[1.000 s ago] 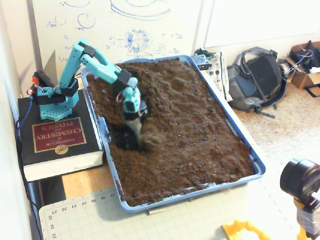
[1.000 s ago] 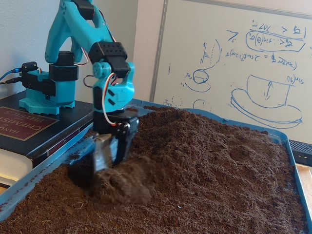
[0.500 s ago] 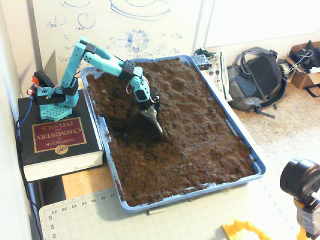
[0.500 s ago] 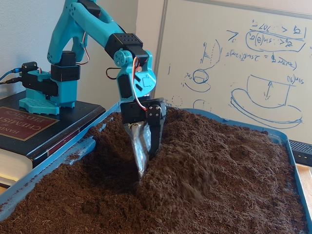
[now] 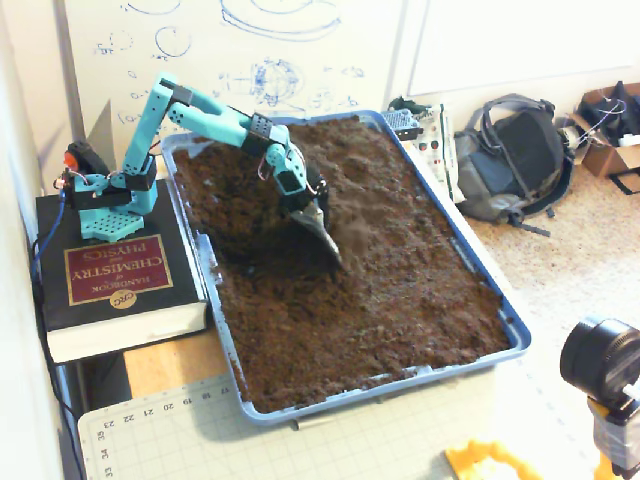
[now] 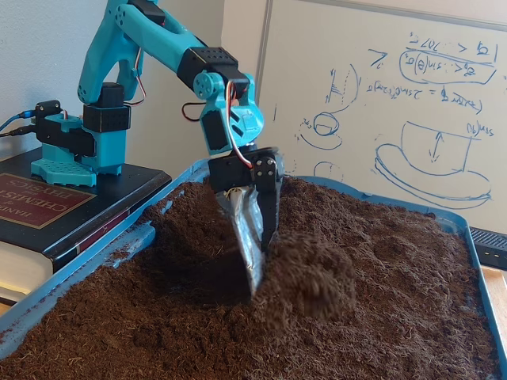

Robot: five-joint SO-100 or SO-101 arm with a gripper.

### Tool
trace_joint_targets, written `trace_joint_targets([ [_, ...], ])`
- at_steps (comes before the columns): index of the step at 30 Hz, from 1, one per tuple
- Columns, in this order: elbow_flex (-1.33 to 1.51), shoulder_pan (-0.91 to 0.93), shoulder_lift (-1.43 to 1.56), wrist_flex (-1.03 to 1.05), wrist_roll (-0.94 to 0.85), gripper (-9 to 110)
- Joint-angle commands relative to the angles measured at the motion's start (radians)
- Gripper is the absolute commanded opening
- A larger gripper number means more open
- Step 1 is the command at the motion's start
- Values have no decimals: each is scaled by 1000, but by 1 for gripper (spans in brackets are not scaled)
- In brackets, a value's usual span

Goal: Build a berm.

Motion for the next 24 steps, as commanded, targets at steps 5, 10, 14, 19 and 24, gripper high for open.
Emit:
trace_joint_targets([
  [5,-106,-77,91,-14,114,0],
  [10,-107,-155,132,55,235,0],
  [14,-115,-221,207,158,333,0],
  [19,-109,-296,301,255,443,0],
  [24,-104,-350,360,368,463,0],
])
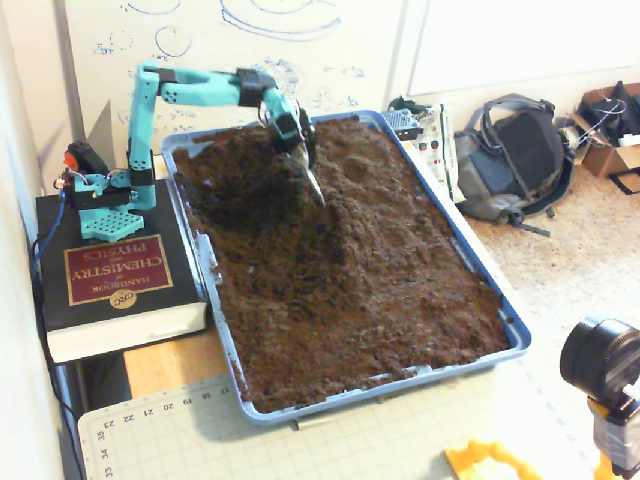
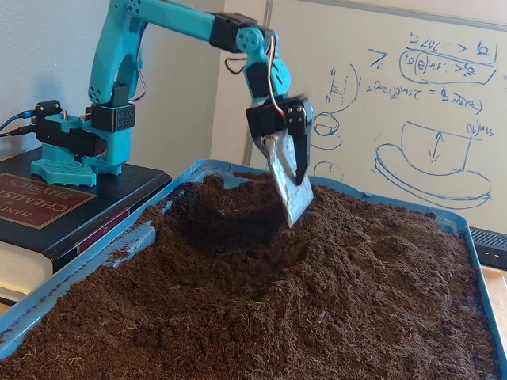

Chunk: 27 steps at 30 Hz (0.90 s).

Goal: Build a berm.

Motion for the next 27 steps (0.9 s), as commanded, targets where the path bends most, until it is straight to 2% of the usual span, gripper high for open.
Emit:
trace_joint_targets([
  [1,-81,-38,138,83,14,0],
  [7,34,-95,155,233,9,0],
  [19,356,-109,178,235,6,1],
  [22,400,-107,172,169,6,1],
  [27,445,-71,63,-83,6,0],
])
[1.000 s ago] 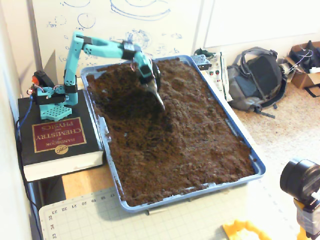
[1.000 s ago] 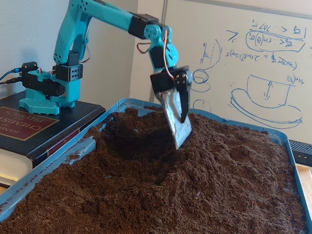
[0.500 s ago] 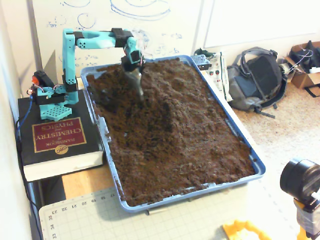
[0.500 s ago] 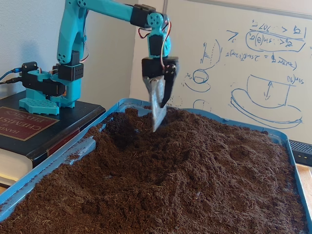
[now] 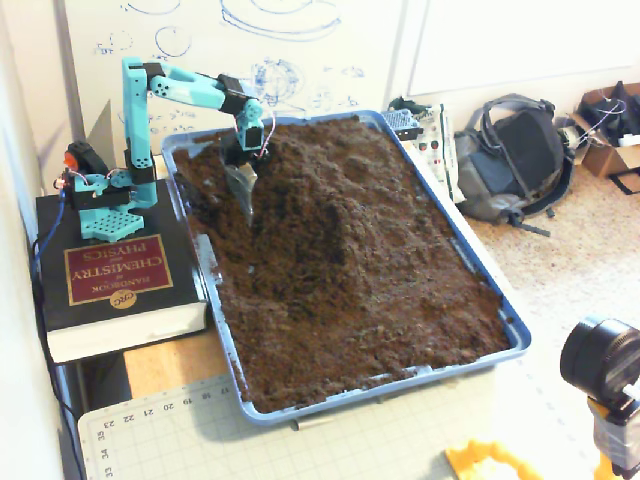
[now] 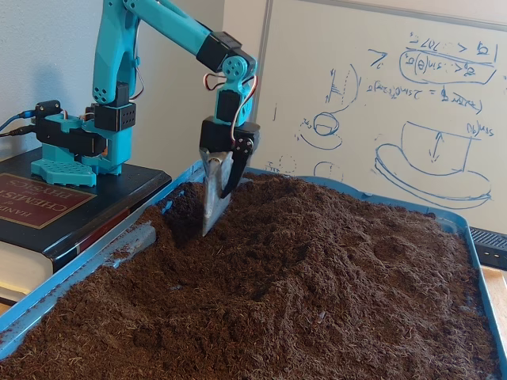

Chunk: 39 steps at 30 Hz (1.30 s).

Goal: Build a berm.

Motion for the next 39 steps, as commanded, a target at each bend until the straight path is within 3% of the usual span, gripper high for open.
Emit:
trace_joint_targets([
  [1,-8,43,-43,-166,3,0],
  [11,-29,87,-241,-430,-97,0],
  [23,-301,97,-322,-437,-92,0],
  [39,-420,71,-272,-433,-89,0],
])
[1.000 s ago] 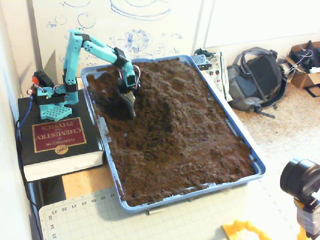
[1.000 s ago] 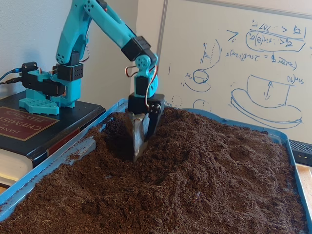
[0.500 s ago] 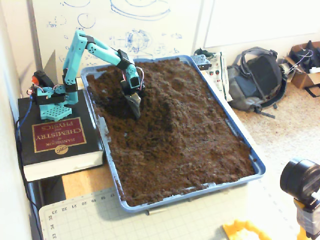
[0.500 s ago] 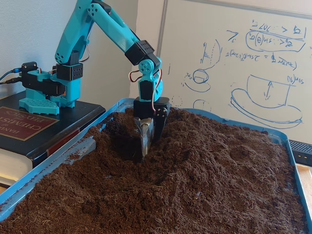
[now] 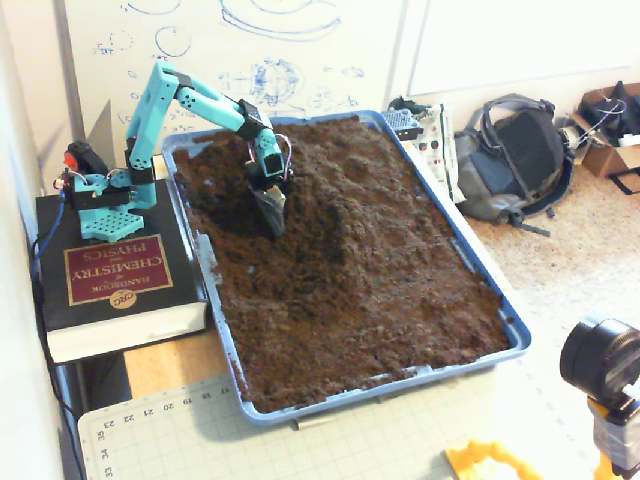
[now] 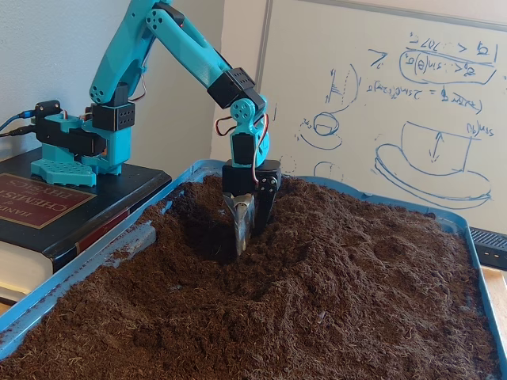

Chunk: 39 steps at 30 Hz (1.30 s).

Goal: Build a berm.

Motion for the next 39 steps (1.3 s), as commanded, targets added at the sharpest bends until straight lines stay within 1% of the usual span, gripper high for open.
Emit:
trace_joint_targets([
  [1,-258,3,77,-92,-2,0],
  [15,-241,-44,273,-87,-2,0],
  [19,-181,-44,328,-87,-2,0],
  [29,176,-71,650,-87,-17,0],
  [35,495,-84,841,-87,-17,0],
  [39,681,-94,917,-97,-6,0],
])
